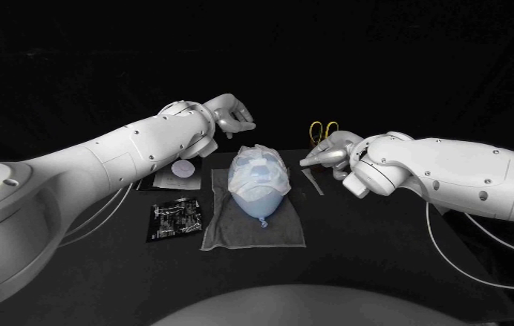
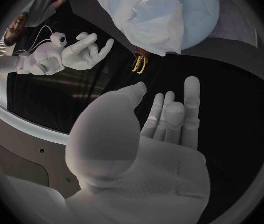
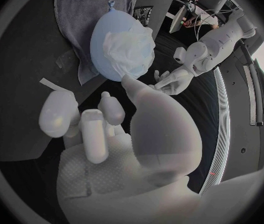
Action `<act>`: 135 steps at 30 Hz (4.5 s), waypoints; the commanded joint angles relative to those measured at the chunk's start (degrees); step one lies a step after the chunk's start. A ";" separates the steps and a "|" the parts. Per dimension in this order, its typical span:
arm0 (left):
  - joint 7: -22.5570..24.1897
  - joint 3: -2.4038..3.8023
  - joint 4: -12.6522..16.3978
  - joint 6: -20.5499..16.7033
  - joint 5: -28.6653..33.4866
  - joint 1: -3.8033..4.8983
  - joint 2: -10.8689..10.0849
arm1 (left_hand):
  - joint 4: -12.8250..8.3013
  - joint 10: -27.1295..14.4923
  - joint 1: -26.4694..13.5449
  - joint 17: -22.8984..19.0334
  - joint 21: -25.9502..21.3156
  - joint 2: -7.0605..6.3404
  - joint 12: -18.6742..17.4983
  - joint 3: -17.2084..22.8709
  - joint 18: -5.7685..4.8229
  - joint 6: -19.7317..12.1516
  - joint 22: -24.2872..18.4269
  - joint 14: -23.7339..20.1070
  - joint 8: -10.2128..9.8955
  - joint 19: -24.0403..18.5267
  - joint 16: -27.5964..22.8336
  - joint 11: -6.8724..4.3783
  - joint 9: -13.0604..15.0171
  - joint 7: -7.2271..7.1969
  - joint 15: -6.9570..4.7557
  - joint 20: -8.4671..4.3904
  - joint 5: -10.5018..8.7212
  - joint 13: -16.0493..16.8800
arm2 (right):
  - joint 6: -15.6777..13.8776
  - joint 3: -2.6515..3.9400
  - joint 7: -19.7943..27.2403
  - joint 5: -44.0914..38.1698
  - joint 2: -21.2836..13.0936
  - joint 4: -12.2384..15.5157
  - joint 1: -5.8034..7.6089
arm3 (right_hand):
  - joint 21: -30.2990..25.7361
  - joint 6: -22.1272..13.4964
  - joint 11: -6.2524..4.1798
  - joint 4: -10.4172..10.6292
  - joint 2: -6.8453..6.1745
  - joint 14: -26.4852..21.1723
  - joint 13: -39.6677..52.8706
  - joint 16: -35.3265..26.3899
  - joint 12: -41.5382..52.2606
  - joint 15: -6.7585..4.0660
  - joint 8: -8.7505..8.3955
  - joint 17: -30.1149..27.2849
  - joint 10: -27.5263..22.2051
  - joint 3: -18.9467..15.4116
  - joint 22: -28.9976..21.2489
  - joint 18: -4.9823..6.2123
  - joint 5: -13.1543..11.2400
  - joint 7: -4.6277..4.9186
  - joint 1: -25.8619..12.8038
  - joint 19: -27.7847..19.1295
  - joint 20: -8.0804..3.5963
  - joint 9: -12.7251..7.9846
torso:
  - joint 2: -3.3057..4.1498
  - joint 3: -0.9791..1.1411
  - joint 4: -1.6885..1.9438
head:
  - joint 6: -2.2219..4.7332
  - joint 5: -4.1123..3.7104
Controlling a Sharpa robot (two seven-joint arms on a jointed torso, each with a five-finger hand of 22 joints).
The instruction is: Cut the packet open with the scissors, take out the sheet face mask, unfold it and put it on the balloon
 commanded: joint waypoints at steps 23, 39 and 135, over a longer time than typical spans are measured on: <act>-8.76 1.21 14.14 5.57 9.29 0.12 -13.56 | 4.56 8.69 -3.98 9.99 0.91 -1.35 13.53 -10.01 0.39 8.82 1.62 8.43 9.45 6.48 -0.37 -5.23 7.90 -3.23 -5.08 -4.49 -0.23 7.49 | -15.41 0.08 26.24 -12.95 -2.09 3.98 -4.74 | 6.62 5.70 -1.27 0.52 3.01 5.11 2.60 3.00 5.58 -0.69 1.06 13.43 3.86 0.51 8.22 -0.78 0.00 -1.00 4.43 2.87 -0.72 -1.53 | 0.29 -0.05 0.12 | -0.48 0.66; -10.12 1.20 16.70 9.81 6.02 0.13 -13.43 | 4.57 6.44 -1.83 13.45 3.68 1.20 26.75 -18.20 -0.54 5.10 6.64 10.68 12.99 10.18 -0.07 -6.67 16.02 -4.19 -6.41 -5.75 -0.21 16.84 | -18.15 0.23 27.29 -28.05 -0.62 4.41 -4.70 | 7.88 6.66 -1.49 0.39 2.80 5.39 3.39 3.44 6.79 -0.91 0.68 13.97 4.67 0.71 8.63 -1.01 -0.28 -1.23 4.90 3.28 -0.92 -2.03 | 0.73 0.15 0.04 | -0.53 0.89; -12.80 0.49 13.17 8.28 3.54 0.09 -10.60 | -4.89 7.93 2.41 23.81 10.60 1.78 26.88 13.15 -2.06 9.55 17.33 15.91 11.85 15.86 0.20 -7.78 17.18 -4.90 -7.64 -7.05 -0.16 18.98 | -18.28 0.43 25.03 -27.35 -0.27 4.45 -4.40 | 8.16 7.20 -1.55 0.56 2.85 5.44 3.50 3.51 7.04 -1.02 -0.02 14.06 4.98 1.07 8.75 -1.06 0.12 -1.25 5.07 3.43 -1.08 -2.67 | 0.85 0.10 0.00 | -1.64 0.87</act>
